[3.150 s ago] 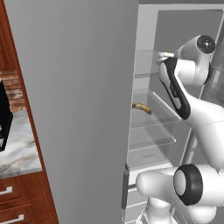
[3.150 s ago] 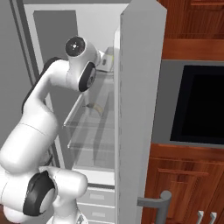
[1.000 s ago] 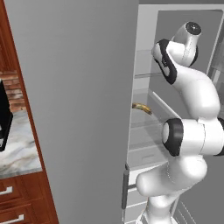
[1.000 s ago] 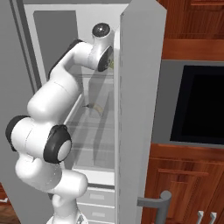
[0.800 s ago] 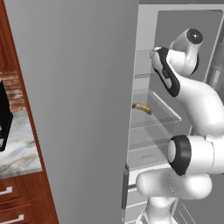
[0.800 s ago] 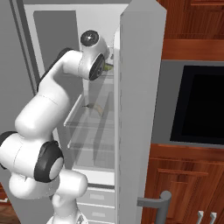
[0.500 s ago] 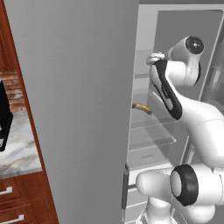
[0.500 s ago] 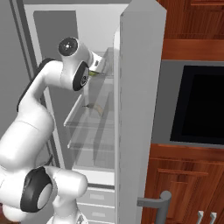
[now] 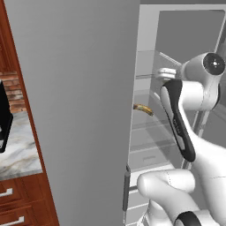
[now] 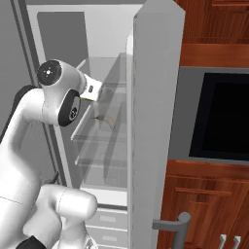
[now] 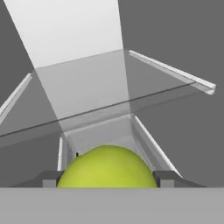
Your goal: Retrieve the pear and banana from the fridge and place them into the bowl on the dining table.
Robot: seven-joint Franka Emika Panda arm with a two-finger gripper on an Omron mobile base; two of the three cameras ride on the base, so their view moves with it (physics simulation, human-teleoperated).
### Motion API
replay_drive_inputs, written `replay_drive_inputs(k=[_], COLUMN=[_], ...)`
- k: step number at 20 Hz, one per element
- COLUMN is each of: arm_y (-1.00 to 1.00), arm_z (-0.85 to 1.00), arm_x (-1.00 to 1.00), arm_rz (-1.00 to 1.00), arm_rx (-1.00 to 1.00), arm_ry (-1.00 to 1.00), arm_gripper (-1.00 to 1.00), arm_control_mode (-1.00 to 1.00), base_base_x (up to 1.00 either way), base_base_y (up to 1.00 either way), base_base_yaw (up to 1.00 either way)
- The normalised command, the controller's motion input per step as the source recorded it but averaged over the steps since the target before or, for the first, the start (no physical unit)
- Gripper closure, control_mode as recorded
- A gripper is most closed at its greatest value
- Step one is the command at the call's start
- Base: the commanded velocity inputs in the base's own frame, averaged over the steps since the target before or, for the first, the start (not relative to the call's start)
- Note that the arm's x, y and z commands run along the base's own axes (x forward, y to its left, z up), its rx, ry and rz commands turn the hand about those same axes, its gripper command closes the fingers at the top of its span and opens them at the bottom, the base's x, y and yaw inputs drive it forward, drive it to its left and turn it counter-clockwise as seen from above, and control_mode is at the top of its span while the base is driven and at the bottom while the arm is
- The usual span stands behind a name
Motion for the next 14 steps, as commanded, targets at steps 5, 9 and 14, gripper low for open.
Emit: replay_drive_inputs(k=[5, 9, 14], arm_y=[0.02, 0.0, 0.0], arm_z=[-0.14, -0.04, 0.0], arm_x=[-1.0, -0.25, 0.0], arm_rz=[0.0, 0.0, 0.0], arm_rx=[0.0, 0.0, 0.0], arm_ry=[0.0, 0.0, 0.0], arm_gripper=[1.0, 1.0, 1.0], arm_control_mode=[-1.0, 1.0, 1.0], base_base_x=[0.0, -0.75, -1.0], base_base_y=[0.0, 0.02, 0.16], base_base_yaw=[0.0, 0.0, 0.03])
